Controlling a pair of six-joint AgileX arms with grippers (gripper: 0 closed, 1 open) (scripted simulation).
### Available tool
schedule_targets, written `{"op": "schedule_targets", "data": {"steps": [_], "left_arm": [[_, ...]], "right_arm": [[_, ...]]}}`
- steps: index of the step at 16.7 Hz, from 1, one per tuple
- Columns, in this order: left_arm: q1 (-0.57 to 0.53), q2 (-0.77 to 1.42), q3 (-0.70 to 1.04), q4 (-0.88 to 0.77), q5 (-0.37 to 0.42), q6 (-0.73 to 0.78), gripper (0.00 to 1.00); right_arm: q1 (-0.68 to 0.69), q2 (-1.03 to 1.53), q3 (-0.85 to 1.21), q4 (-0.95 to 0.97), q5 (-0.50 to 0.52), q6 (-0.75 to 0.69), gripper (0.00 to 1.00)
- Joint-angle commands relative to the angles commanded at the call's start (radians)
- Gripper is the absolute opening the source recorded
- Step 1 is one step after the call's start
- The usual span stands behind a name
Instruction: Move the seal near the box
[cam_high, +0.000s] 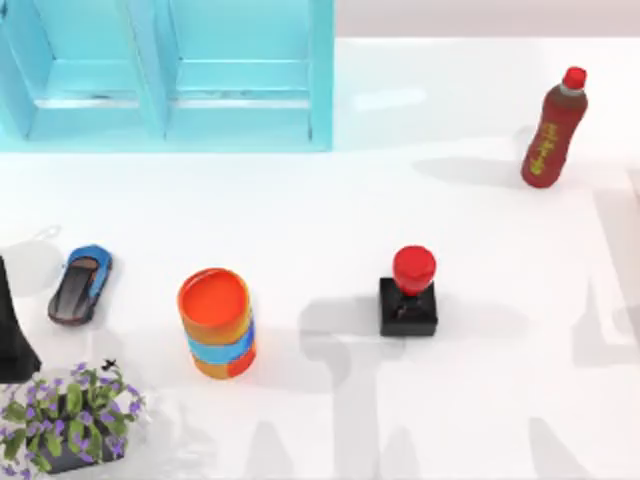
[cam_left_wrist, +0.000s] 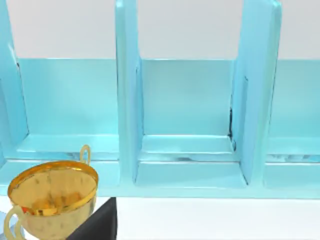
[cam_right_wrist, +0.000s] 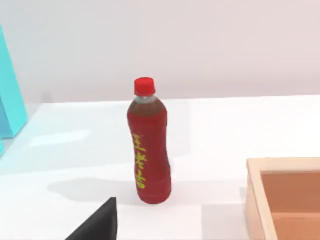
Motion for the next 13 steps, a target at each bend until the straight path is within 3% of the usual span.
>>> {"op": "schedule_targets", "data": {"steps": [13], "left_arm": [[0.0,0.0,0.0,0.0,0.0,0.0,1.0]], "right_arm": [[0.335,1.15,1.076,-0.772,0.004,0.354,1.0]]}}
